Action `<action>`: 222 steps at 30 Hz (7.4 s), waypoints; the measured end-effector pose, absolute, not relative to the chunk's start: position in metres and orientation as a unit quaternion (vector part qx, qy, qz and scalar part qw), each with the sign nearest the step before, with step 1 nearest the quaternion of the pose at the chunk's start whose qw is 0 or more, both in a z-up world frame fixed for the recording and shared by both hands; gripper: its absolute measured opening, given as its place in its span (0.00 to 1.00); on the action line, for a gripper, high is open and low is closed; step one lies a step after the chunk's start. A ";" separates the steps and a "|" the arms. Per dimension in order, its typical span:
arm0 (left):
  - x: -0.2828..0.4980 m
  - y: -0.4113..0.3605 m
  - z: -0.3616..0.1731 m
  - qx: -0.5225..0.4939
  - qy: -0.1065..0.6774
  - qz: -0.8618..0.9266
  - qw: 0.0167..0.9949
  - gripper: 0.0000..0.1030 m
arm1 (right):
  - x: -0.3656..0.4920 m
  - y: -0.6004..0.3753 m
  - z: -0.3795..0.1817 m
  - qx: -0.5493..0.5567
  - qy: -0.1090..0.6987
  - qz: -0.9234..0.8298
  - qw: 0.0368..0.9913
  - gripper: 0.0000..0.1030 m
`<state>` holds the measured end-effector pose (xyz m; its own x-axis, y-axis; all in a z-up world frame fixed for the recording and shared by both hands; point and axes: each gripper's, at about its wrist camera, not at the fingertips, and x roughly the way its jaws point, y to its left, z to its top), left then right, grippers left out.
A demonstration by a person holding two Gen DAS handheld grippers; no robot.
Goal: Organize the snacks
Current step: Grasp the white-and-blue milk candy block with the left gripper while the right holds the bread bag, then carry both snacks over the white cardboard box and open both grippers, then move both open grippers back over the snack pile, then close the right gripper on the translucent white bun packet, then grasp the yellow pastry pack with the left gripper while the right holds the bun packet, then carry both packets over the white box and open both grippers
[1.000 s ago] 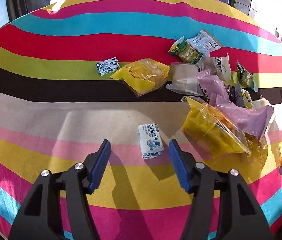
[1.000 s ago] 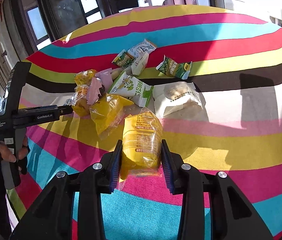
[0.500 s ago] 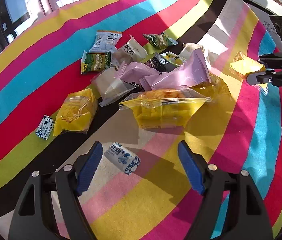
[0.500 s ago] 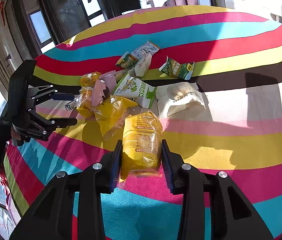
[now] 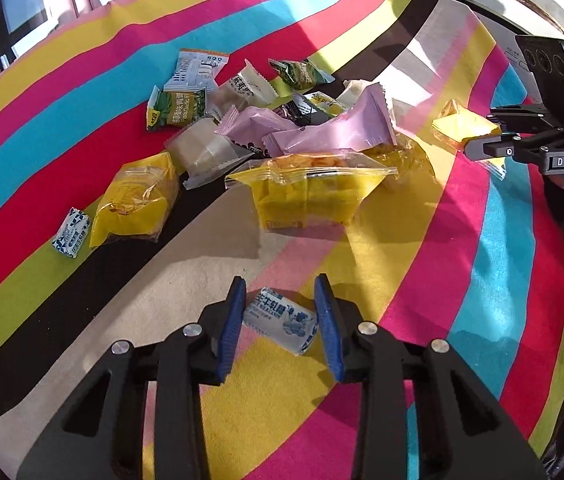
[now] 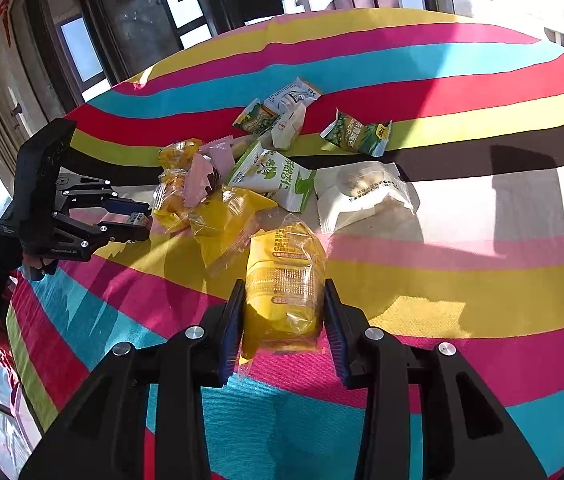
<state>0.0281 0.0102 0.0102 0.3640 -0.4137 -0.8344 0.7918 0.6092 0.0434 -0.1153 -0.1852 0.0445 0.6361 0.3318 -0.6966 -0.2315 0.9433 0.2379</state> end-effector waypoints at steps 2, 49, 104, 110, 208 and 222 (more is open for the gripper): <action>0.016 0.016 0.011 0.208 0.423 -0.350 0.810 0.35 | -0.116 -0.185 0.045 0.061 0.396 0.156 0.903 0.37; -0.221 0.125 0.029 0.028 0.360 0.035 0.932 0.33 | -0.196 0.009 0.045 -0.051 0.433 0.342 0.832 0.36; -0.091 -0.013 0.049 0.067 0.385 -0.030 0.920 0.98 | -0.150 -0.178 0.078 -0.013 0.379 0.152 0.913 0.84; -0.036 -0.032 0.022 0.047 0.416 -0.011 0.908 0.98 | -0.065 -0.227 0.054 0.025 0.421 0.063 0.904 0.84; -0.129 0.077 0.029 -0.023 0.375 0.067 0.924 0.55 | -0.157 -0.079 0.064 -0.030 0.377 0.235 0.895 0.49; -0.174 0.153 0.030 -0.074 0.360 0.126 0.922 0.56 | -0.203 0.024 0.064 -0.104 0.374 0.332 0.860 0.49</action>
